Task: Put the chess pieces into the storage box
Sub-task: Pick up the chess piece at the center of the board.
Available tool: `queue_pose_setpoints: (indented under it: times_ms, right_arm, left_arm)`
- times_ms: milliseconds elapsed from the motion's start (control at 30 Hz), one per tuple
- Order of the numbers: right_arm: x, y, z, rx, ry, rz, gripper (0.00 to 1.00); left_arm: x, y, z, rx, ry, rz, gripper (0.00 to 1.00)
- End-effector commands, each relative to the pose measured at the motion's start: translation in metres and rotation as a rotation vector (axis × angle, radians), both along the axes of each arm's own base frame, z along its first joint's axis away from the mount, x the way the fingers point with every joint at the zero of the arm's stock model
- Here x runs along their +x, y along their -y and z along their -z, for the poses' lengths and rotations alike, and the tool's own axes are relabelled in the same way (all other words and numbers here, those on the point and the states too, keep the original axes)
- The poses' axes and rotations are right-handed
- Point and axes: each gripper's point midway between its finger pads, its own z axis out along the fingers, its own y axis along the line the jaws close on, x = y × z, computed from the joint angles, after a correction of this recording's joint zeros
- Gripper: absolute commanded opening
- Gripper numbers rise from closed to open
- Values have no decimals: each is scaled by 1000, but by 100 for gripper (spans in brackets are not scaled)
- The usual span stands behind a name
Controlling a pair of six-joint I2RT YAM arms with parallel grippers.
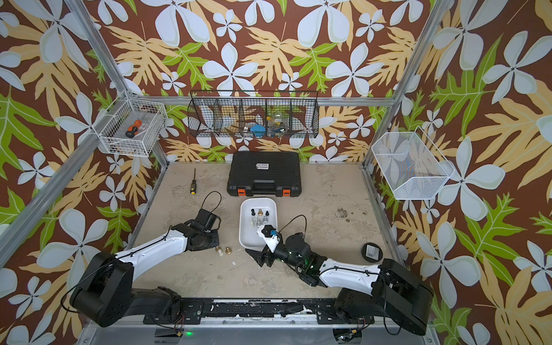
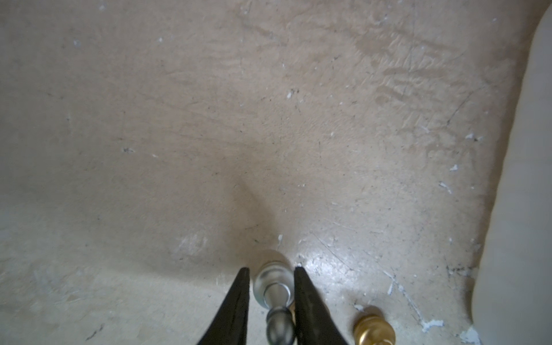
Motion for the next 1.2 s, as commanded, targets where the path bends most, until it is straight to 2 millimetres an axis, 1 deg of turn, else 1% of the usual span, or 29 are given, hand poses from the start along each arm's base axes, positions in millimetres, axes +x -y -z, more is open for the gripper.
queue_pose_setpoints:
  times_ms: [0, 167, 400, 533, 600, 667, 1000, 1167]
  right_arm:
    - [4, 2, -6, 14, 19, 23, 83]
    - [4, 5, -9, 22, 29, 38, 82]
    - [4, 5, -9, 23, 29, 39, 82]
    - [4, 5, -9, 23, 28, 37, 82]
    - [4, 5, -8, 21, 27, 38, 82]
    - [5, 5, -8, 19, 25, 39, 82]
    - [8, 9, -10, 27, 35, 70, 82]
    - [10, 11, -11, 21, 42, 86, 82]
  left_arm:
    - [1, -2, 1, 10, 5, -1, 27]
    - [1, -2, 1, 15, 11, 7, 26]
    - [1, -3, 3, 20, 6, 12, 19]
    - [1, -3, 3, 22, 7, 16, 17]
    - [1, -3, 3, 24, 6, 19, 13]
    - [0, -3, 2, 23, 7, 24, 13]
    - [7, -4, -18, 36, 53, 35, 12]
    - [9, -5, -23, 39, 72, 37, 12]
